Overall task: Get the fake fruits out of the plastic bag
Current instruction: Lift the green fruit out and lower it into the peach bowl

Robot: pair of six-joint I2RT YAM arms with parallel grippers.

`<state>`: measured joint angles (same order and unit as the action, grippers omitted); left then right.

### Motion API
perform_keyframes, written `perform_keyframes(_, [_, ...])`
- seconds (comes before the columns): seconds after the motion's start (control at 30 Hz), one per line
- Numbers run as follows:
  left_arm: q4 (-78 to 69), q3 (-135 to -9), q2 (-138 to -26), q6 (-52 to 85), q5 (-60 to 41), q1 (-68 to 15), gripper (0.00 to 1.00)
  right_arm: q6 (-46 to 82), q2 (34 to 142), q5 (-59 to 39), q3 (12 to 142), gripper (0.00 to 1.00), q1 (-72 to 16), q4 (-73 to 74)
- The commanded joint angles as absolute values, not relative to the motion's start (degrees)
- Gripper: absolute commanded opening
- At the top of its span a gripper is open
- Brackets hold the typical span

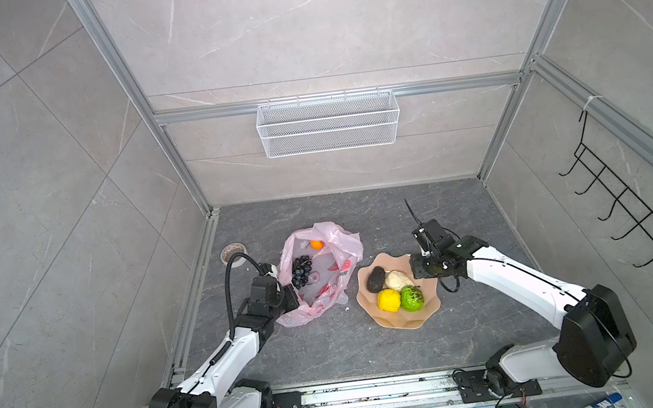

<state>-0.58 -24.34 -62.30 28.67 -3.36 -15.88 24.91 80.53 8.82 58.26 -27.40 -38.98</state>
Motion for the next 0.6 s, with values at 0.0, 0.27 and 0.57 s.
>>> perform_keyframes(0.0, [-3.3, -24.0, -62.2, 27.3, -3.8, -16.2, 0.05, 26.0, 83.2, 9.6, 57.9, 0.54, -27.4, -39.0])
perform_keyframes(0.27, [-3.4, -23.9, -61.9, 27.2, -3.4, -16.2, 0.05, 25.3, 85.7, 9.1, 57.8, 0.54, -27.4, -37.3])
perform_keyframes(0.57, [-3.6, -23.9, -62.2, 27.2, -3.3, -16.1, 0.05, 25.6, 87.4, 8.0, 56.9, 0.58, -27.4, -36.2])
